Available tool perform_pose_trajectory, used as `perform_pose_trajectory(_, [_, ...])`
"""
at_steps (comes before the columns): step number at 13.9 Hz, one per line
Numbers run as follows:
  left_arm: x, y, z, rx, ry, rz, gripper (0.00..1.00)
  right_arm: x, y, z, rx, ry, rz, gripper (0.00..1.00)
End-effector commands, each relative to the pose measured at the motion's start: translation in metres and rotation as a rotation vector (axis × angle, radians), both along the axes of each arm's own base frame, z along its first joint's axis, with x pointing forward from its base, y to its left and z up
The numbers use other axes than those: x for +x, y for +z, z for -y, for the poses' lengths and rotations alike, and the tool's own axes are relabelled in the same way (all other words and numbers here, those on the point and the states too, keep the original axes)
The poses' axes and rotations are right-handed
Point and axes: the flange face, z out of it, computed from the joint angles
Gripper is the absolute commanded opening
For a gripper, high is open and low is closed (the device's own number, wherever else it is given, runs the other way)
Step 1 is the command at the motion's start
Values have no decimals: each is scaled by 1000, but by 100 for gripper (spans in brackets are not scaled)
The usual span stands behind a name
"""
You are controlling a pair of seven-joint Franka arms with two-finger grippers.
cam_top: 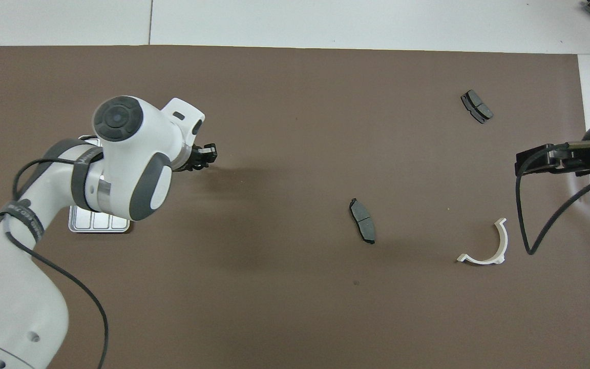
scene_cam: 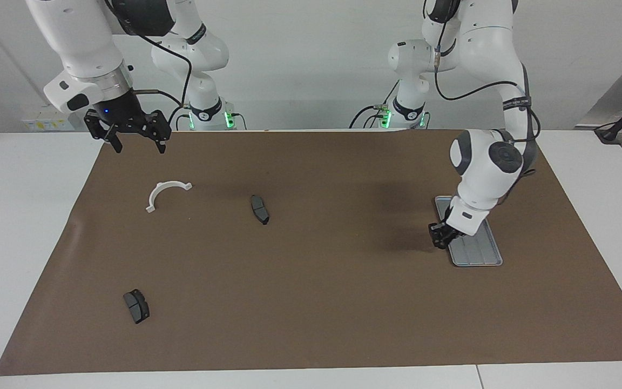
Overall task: Place bearing gear from tray to pile
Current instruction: 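Set the gear mid-table with the left gripper while the right gripper approaches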
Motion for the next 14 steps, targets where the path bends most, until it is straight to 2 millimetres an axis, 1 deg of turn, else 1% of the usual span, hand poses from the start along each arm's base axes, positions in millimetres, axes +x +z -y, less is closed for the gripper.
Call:
perform_pose_trajectory(1, [-21, 1, 53, -5, 19, -4, 24, -5, 2, 0, 5, 1, 18, 100])
perform_pose_trajectory(2, [-29, -1, 71, -12, -6, 6, 24, -5, 2, -3, 6, 13, 22, 100])
perform_pose_trajectory(3, [-35, -1, 82, -21, -23, 21, 25, -5, 2, -3, 6, 10, 21, 100])
perform_pose_trajectory(4, [-41, -4, 89, -21, -37, 20, 27, -5, 2, -4, 6, 9, 21, 100])
perform_pose_trajectory(5, [-50, -8, 99, -18, -57, 14, 35, -5, 2, -3, 5, 13, 21, 100])
perform_pose_trajectory(6, [-52, -9, 100, -18, -60, 15, 46, -5, 2, -2, 5, 11, 22, 100])
perform_pose_trajectory(7, [-51, -9, 100, -19, -53, 15, 56, -4, 1, -2, 5, 11, 22, 100])
perform_pose_trajectory(8, [-52, -9, 101, -20, -42, 14, 60, -4, -2, -2, 5, 8, 18, 100])
perform_pose_trajectory(9, [-52, -7, 102, -21, -37, 16, 67, -4, -3, -2, 5, 5, 19, 100])
perform_pose_trajectory(10, [-51, -7, 103, -22, -34, 16, 69, -3, -4, -2, 5, 3, 19, 100])
perform_pose_trajectory(12, [-47, -3, 98, -19, -26, 14, 69, -2, -14, -5, 6, 6, 30, 100])
perform_pose_trajectory(13, [-39, 2, 91, -22, -14, 25, 69, 0, -17, -10, 7, -5, 44, 100])
perform_pose_trajectory(14, [-27, 6, 76, -22, 11, 34, 68, 1, -23, -26, 9, -11, 50, 100])
